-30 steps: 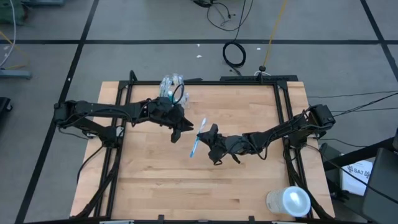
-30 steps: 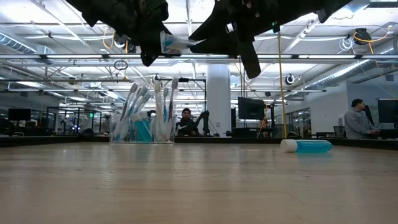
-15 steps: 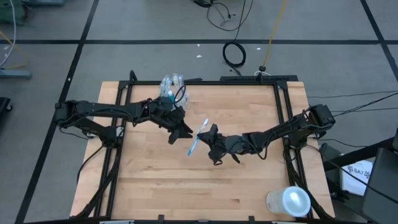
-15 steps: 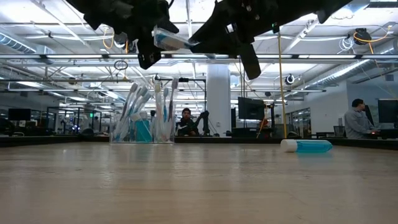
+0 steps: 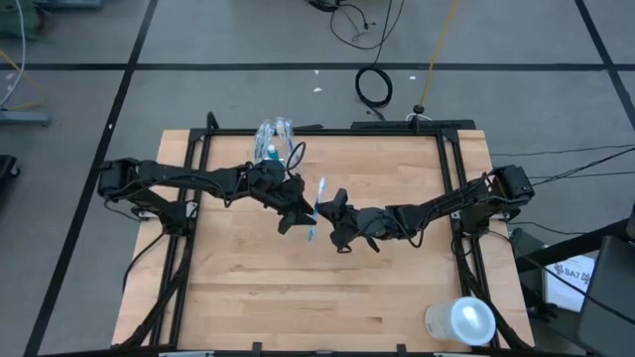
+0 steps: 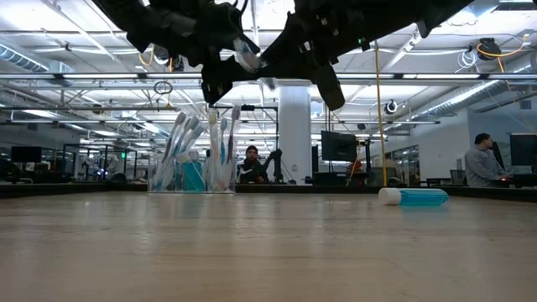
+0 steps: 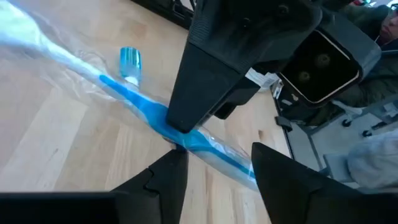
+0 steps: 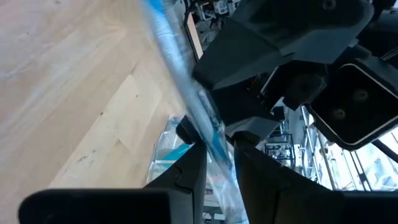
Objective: Pick & Place toothbrushing station
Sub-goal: Put the blue toothbrush into the transparent organizer
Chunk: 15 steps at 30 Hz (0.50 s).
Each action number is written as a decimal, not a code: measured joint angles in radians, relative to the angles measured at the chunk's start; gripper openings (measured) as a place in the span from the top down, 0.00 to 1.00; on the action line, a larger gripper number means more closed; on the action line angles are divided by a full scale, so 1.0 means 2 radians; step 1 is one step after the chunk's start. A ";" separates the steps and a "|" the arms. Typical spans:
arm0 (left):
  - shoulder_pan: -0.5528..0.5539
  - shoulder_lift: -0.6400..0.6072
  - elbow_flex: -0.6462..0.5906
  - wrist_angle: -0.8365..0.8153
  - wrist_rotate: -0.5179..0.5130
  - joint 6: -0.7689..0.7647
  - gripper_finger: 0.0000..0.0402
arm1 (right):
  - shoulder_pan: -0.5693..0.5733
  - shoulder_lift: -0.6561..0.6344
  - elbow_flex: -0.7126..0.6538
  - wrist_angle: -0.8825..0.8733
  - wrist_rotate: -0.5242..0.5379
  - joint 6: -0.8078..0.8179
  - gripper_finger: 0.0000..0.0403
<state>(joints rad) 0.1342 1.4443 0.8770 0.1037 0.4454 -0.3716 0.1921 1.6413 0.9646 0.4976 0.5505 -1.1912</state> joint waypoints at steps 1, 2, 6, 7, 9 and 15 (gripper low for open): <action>0.001 0.000 0.000 0.003 0.000 -0.001 0.56 | 0.000 0.000 0.000 0.000 0.001 0.000 0.82; 0.001 0.000 0.000 0.005 0.000 -0.004 0.58 | -0.001 0.000 0.000 0.000 0.001 0.000 0.82; 0.006 0.000 0.000 0.007 -0.001 -0.003 0.72 | -0.001 0.000 0.000 0.004 0.002 -0.002 0.82; 0.008 0.000 0.000 0.004 -0.001 -0.006 0.76 | -0.001 0.000 0.000 0.004 0.001 -0.003 0.82; 0.012 0.000 0.000 0.001 0.000 -0.017 0.84 | -0.001 0.000 0.000 0.003 0.002 -0.005 0.82; 0.025 0.000 0.000 -0.007 -0.006 -0.008 0.99 | -0.001 0.001 -0.001 0.000 0.004 -0.004 0.82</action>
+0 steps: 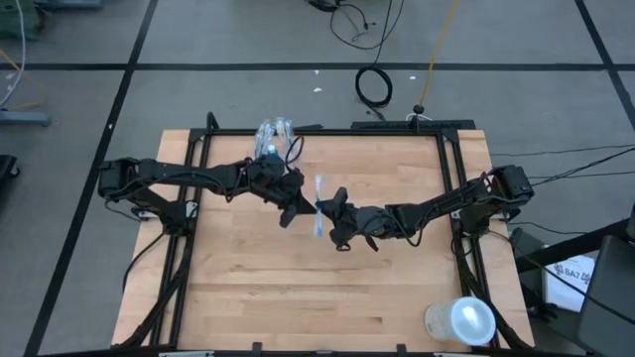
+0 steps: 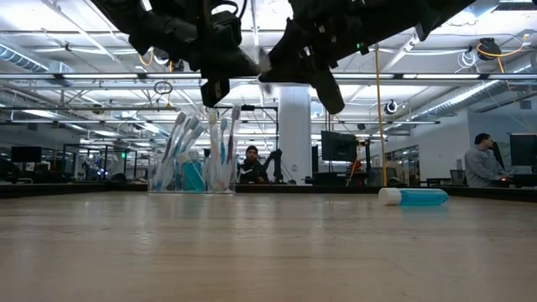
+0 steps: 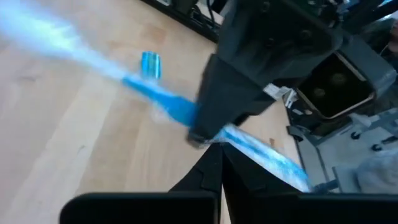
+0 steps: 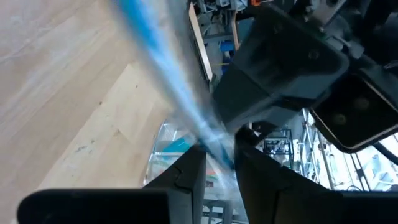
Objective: Pick & Place toothbrushing station
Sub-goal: Put the blue toothbrush into the transparent organizer
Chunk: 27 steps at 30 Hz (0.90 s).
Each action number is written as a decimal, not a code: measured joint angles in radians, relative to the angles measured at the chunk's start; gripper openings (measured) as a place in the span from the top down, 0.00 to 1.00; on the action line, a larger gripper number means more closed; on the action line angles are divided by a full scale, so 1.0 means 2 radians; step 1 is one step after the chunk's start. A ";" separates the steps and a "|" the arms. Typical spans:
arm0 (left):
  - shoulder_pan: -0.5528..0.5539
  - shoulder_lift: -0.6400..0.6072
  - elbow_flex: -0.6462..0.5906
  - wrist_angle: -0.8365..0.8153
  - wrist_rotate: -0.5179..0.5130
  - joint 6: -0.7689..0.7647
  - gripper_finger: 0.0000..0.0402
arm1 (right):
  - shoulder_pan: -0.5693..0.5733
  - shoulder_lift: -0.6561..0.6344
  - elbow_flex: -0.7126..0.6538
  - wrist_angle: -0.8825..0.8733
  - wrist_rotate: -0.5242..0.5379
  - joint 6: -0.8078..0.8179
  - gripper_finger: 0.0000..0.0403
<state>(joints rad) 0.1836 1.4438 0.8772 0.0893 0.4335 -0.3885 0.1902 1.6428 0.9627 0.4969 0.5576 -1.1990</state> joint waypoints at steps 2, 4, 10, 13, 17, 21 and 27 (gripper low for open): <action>0.003 0.000 0.000 -0.005 -0.004 0.008 0.99 | 0.000 0.000 0.000 0.000 -0.001 0.003 0.82; 0.004 0.000 0.000 -0.007 -0.006 0.015 0.99 | 0.000 0.000 0.000 0.000 -0.002 0.005 0.82; 0.005 0.000 0.000 -0.010 -0.009 0.023 1.00 | 0.000 0.000 0.000 -0.001 0.004 0.005 0.80; 0.007 0.000 0.000 -0.011 -0.020 0.027 1.00 | 0.001 0.000 0.000 0.000 0.037 0.006 0.78; 0.010 0.000 0.000 -0.017 -0.049 0.041 1.00 | 0.001 0.000 -0.001 -0.002 0.060 0.005 0.78; 0.014 0.000 0.000 -0.012 -0.049 0.050 1.00 | 0.001 0.000 -0.005 -0.002 0.057 -0.011 0.79; 0.003 0.000 0.000 0.028 -0.011 0.076 1.00 | -0.004 0.001 -0.005 -0.008 0.054 -0.009 0.90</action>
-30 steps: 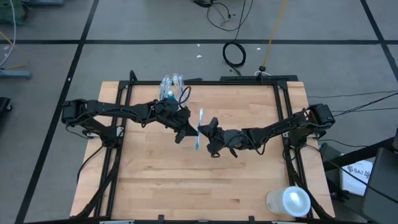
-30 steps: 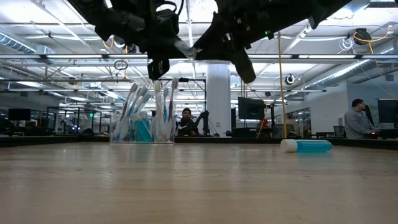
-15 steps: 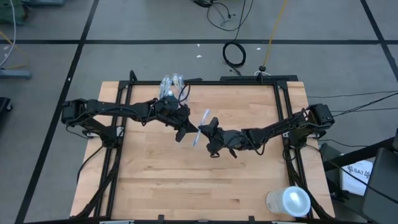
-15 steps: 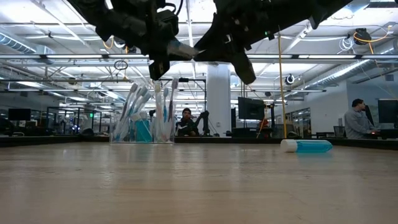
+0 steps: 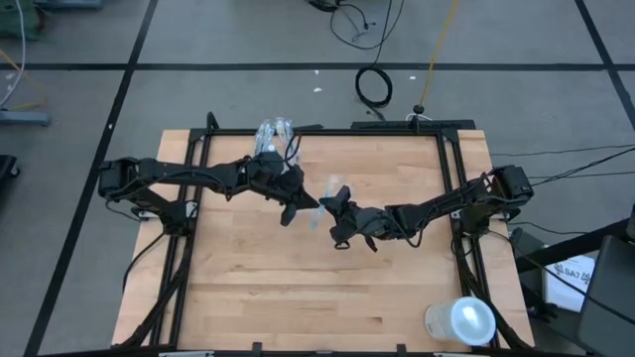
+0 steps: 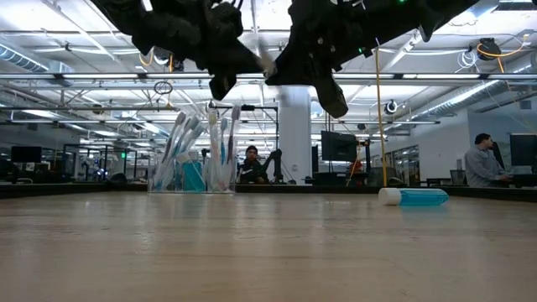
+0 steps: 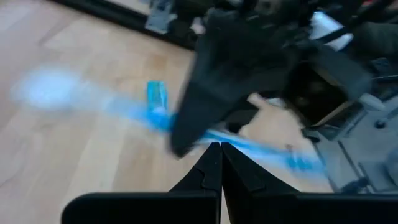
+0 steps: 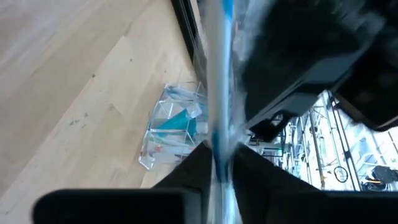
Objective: Pick & Place toothbrushing station
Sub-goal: Put the blue toothbrush into the transparent organizer
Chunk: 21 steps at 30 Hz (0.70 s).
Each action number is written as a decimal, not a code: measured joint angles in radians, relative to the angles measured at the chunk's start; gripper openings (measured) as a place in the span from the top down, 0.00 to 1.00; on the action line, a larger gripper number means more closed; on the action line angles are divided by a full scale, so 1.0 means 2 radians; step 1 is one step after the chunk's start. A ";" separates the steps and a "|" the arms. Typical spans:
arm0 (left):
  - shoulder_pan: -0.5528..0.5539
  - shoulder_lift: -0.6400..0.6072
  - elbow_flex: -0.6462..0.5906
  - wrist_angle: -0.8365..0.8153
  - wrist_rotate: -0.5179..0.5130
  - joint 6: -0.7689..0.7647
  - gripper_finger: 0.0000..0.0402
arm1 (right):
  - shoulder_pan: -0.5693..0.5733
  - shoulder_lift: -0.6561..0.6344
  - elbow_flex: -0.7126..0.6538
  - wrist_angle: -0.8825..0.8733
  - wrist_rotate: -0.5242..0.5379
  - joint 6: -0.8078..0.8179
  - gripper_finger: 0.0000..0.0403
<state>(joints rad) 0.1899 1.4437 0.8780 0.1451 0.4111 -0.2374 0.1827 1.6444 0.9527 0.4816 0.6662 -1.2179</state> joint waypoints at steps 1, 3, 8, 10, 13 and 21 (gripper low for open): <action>-0.002 0.000 0.000 0.006 0.004 0.000 1.00 | 0.000 0.000 0.000 0.000 0.000 0.000 0.92; -0.007 0.000 0.000 0.009 0.009 0.004 1.00 | 0.000 0.000 0.000 0.000 0.000 -0.002 0.96; -0.011 0.000 0.000 0.008 0.013 -0.002 1.00 | 0.004 0.001 -0.001 0.000 0.003 -0.013 0.96; -0.009 0.000 0.000 0.009 0.014 -0.011 0.99 | 0.007 0.001 -0.001 0.000 0.006 -0.016 0.96; -0.001 0.000 0.000 0.009 0.013 -0.017 0.96 | 0.013 0.001 -0.001 0.000 0.006 -0.028 0.96; 0.026 0.000 0.000 0.003 0.019 -0.082 0.77 | 0.035 0.001 -0.001 -0.001 0.008 -0.098 0.96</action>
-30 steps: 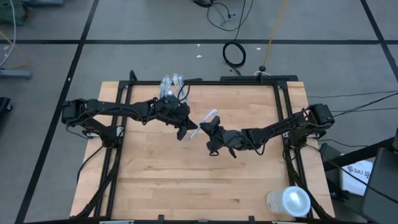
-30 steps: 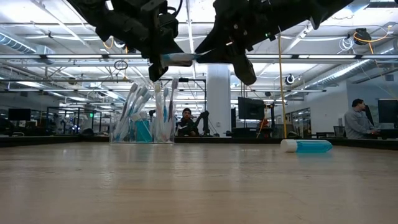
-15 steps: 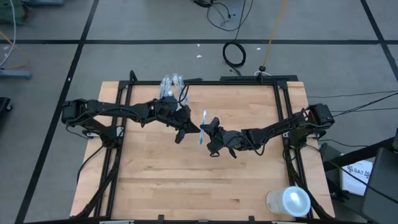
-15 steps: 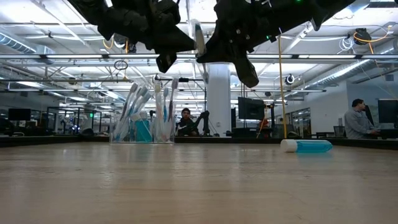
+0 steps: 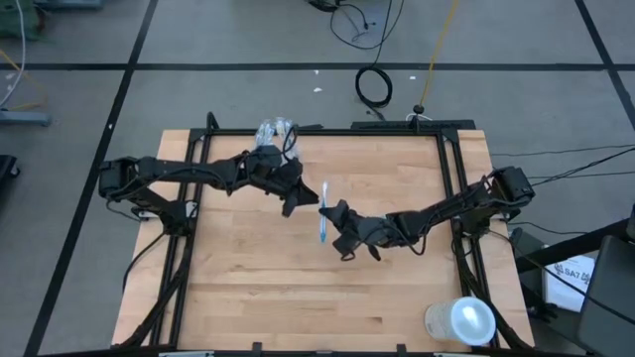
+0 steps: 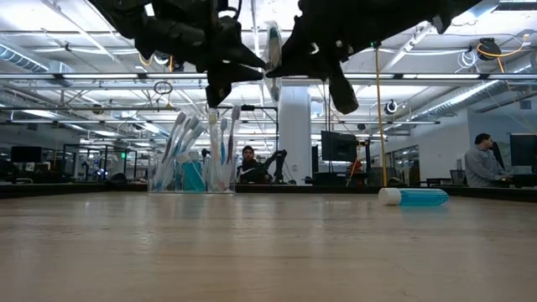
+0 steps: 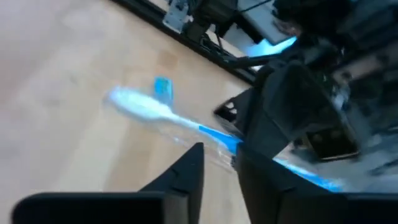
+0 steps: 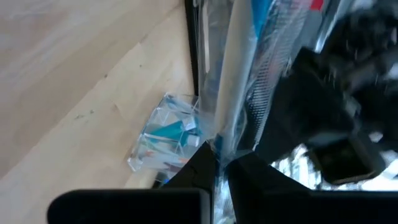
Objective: Pick & Place toothbrushing station
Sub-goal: Put the blue toothbrush into the transparent organizer
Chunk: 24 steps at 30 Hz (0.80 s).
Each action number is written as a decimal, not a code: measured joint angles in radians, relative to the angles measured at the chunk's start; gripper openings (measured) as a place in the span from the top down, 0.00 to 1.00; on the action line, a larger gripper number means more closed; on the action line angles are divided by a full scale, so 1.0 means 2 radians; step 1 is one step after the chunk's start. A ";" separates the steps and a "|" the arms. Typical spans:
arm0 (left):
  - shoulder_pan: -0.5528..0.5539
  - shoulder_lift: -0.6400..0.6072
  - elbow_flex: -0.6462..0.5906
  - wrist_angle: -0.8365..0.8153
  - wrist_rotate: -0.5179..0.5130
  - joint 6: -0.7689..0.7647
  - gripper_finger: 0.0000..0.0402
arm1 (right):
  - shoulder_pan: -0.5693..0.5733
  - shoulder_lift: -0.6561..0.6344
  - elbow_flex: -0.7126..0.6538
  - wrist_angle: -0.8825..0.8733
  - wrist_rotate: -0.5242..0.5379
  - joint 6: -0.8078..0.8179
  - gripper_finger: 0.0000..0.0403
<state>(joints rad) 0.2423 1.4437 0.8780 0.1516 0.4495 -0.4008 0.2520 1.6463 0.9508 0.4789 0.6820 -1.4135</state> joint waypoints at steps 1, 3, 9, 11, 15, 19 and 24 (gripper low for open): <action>0.002 0.000 0.000 0.001 0.012 -0.024 0.74 | 0.003 0.000 0.000 0.001 0.001 -0.015 0.96; 0.005 0.000 0.000 0.008 0.046 -0.063 0.70 | 0.009 0.000 0.000 0.001 0.001 -0.053 0.96; 0.001 0.000 0.000 0.023 0.057 -0.082 0.57 | 0.016 0.015 0.000 0.017 -0.001 -0.156 0.96; 0.001 0.002 0.000 0.024 0.052 -0.090 0.54 | 0.016 0.021 -0.001 0.037 -0.001 -0.170 0.96; 0.001 0.004 0.000 0.022 0.051 -0.105 0.50 | 0.012 0.030 -0.001 0.060 0.003 -0.188 0.97; 0.001 0.004 0.000 0.020 0.041 -0.104 0.50 | 0.012 0.030 0.000 0.069 0.042 -0.191 0.96; 0.007 0.005 -0.001 0.010 0.017 -0.096 0.52 | 0.011 0.029 0.000 0.070 0.092 -0.195 0.96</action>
<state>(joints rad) 0.2564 1.4540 0.8768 0.1718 0.4836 -0.5928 0.2749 1.7042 0.9508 0.6186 0.8657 -1.8027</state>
